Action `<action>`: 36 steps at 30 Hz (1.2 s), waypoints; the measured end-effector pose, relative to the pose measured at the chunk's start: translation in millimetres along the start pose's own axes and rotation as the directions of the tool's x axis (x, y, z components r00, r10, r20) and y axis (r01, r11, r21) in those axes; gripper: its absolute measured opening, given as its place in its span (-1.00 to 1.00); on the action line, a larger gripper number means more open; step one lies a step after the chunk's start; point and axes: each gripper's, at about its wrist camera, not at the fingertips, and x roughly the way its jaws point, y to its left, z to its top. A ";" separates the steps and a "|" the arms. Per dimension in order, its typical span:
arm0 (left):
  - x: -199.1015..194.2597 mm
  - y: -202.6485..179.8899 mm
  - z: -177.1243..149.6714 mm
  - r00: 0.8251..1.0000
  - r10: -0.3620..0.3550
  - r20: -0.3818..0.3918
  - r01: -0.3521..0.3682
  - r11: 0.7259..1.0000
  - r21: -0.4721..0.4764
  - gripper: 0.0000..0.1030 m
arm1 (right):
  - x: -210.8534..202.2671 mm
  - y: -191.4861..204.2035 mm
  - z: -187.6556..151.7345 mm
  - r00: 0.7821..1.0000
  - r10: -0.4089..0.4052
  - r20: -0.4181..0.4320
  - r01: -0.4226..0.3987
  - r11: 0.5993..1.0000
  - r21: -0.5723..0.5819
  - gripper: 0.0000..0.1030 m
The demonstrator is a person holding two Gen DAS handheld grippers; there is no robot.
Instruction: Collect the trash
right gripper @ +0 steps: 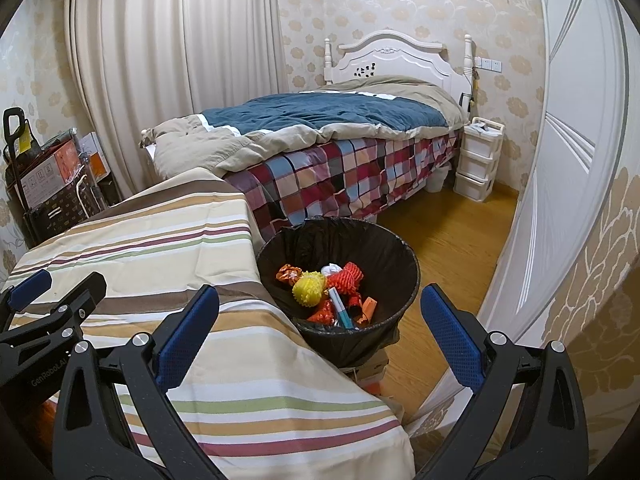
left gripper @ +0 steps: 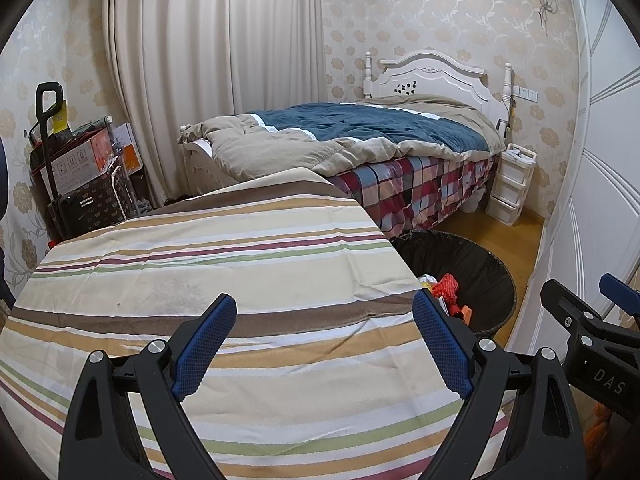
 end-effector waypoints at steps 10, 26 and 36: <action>-0.9 -0.8 -0.3 1.000 0.001 -0.001 -0.001 1.000 0.000 0.73 | 0.6 0.0 0.1 1.000 0.000 0.000 0.000 1.000 0.000 0.91; -0.5 -0.7 -0.2 1.000 0.001 -0.001 -0.001 1.000 -0.001 0.73 | 0.6 0.1 0.4 1.000 -0.001 -0.001 0.001 1.000 -0.002 0.91; -1.1 -2.0 -0.8 1.000 -0.002 -0.003 0.002 1.000 -0.002 0.73 | -0.1 0.0 0.6 1.000 -0.001 -0.001 0.001 1.000 -0.002 0.91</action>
